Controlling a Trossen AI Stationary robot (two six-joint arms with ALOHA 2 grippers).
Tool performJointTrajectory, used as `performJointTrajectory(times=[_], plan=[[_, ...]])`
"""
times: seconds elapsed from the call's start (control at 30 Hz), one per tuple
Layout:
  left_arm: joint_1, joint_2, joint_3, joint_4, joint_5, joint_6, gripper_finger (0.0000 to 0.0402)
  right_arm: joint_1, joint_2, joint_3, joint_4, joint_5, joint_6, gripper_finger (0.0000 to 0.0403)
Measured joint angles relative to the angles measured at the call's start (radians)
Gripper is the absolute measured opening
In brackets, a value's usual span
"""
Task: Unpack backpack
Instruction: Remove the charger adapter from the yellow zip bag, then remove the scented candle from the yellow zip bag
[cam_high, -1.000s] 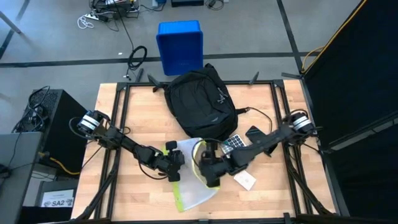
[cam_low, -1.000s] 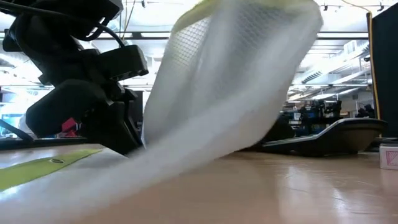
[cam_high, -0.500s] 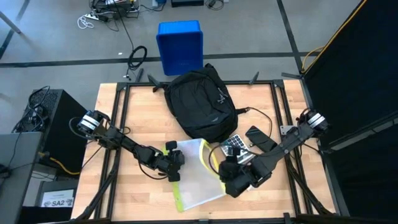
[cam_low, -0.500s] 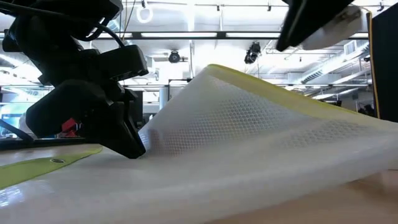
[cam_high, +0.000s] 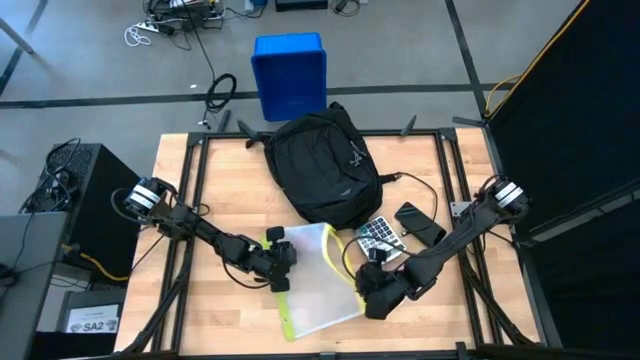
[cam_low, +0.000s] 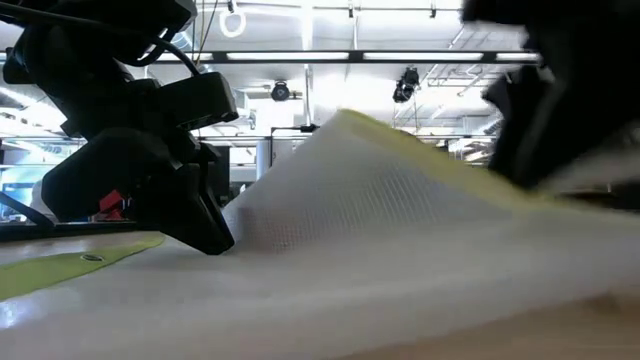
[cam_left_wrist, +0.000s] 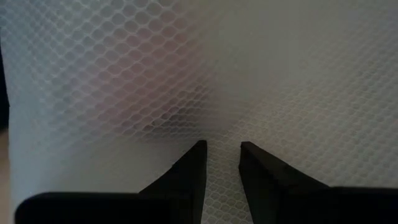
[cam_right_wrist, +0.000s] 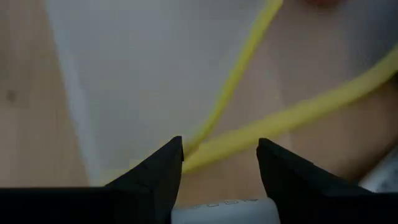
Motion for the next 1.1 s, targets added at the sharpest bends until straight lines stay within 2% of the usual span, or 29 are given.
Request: performJointTrajectory(times=[0.1,0.33,0.5,0.6,0.8,0.93,1.1], plan=[[0.000,0.000,0.000,0.001,0.000,0.000,0.0073,-0.005,-0.015,-0.084,0.032,-0.001,0.070,0.0166],[0.000,0.000,0.000,0.001,0.000,0.001,0.0073,-0.006,-0.039,-0.253,0.251,0.023,0.135,0.0169],[0.000,0.000,-0.001,0.012,0.000,0.009,0.0073,-0.008,-0.036,-0.258,0.250,0.029,0.146,0.0213],[0.000,0.001,-0.001,0.023,0.000,0.010,0.0073,-0.012,-0.048,-0.224,0.229,-0.011,0.090,0.0236],[0.000,0.001,-0.001,0.023,0.000,0.014,0.0073,-0.034,-0.110,-0.137,0.200,-0.014,-0.047,0.0261],[0.000,0.000,0.000,0.024,0.000,0.023,0.0073,-0.063,-0.118,-0.112,0.210,0.052,-0.171,0.0260],[0.000,0.001,-0.001,0.044,0.026,0.038,0.0073,-0.137,-0.087,-0.114,0.210,0.058,-0.317,0.0239]])
